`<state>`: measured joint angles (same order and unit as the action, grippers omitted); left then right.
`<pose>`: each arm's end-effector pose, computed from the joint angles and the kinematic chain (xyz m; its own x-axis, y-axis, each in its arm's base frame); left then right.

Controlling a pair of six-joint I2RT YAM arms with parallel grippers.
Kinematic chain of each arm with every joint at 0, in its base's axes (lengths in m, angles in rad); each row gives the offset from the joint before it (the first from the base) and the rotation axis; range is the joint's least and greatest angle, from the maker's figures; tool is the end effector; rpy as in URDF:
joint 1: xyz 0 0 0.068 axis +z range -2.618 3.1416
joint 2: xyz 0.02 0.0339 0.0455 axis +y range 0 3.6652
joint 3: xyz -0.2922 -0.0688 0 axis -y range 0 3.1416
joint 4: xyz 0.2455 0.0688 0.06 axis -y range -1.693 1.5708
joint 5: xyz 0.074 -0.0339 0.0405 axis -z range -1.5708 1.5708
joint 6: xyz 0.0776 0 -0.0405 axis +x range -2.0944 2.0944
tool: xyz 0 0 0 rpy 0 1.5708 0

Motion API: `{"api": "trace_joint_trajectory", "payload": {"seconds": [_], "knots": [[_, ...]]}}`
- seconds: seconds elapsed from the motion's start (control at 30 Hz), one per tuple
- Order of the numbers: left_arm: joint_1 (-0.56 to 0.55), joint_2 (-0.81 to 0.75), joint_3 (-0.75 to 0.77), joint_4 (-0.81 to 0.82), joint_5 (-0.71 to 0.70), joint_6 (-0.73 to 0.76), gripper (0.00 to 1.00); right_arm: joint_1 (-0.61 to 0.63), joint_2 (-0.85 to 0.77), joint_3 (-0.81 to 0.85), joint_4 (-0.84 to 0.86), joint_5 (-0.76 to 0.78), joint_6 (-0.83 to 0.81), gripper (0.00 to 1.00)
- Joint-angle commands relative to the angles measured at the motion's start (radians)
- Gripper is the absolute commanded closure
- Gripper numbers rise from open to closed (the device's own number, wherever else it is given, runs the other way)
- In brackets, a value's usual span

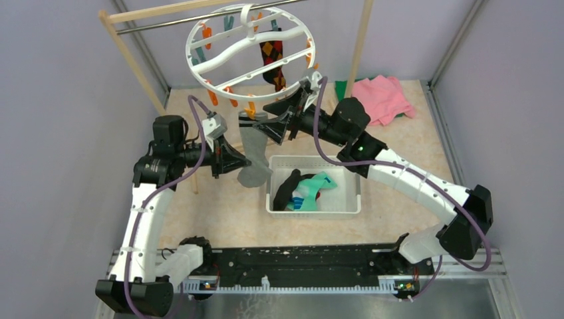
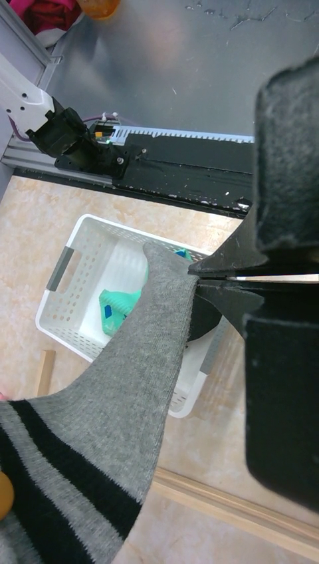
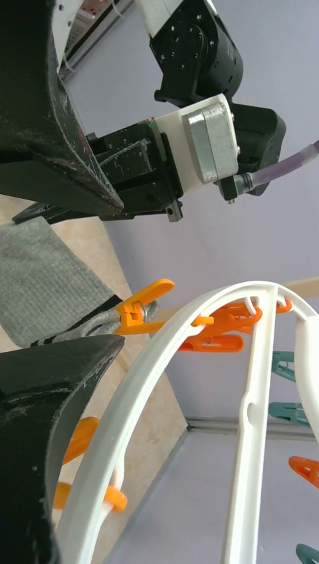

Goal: Remove the socks clipped to the hanger

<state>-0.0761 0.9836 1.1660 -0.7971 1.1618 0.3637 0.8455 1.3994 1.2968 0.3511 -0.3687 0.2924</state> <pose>0.1684 -0.0842 0.3998 -0.2608 0.1618 -0.9517 0.9313 0.3017 -0.2039 0.2195 0.2897 0.4720 -0.1118 0.2792 -0.9537 -0.9373 0.2892 0.1945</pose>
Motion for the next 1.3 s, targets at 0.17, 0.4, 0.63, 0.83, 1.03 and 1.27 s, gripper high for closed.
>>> {"api": "trace_joint_trajectory", "payload": {"seconds": [0.17,0.4,0.63,0.83,1.03,1.27], "knots": [[-0.039,-0.042,-0.031,0.054,0.000,0.011,1.00,-0.007,-0.011,-0.042,0.187,-0.031,0.032,0.36],[-0.090,-0.047,-0.042,0.079,-0.048,0.002,1.00,0.011,-0.066,-0.147,0.264,-0.009,0.024,0.37],[-0.146,-0.041,-0.027,0.101,-0.094,-0.030,1.00,0.012,-0.040,-0.126,0.253,0.014,-0.038,0.37],[-0.166,-0.039,-0.015,0.101,-0.108,-0.038,1.00,0.012,-0.005,-0.085,0.245,0.078,-0.152,0.34],[-0.182,-0.034,-0.006,0.101,-0.118,-0.044,1.00,0.012,0.062,-0.003,0.274,0.055,-0.157,0.33],[-0.195,-0.035,-0.013,0.104,-0.135,-0.043,1.00,0.012,0.094,0.039,0.289,0.039,-0.129,0.39]]}}
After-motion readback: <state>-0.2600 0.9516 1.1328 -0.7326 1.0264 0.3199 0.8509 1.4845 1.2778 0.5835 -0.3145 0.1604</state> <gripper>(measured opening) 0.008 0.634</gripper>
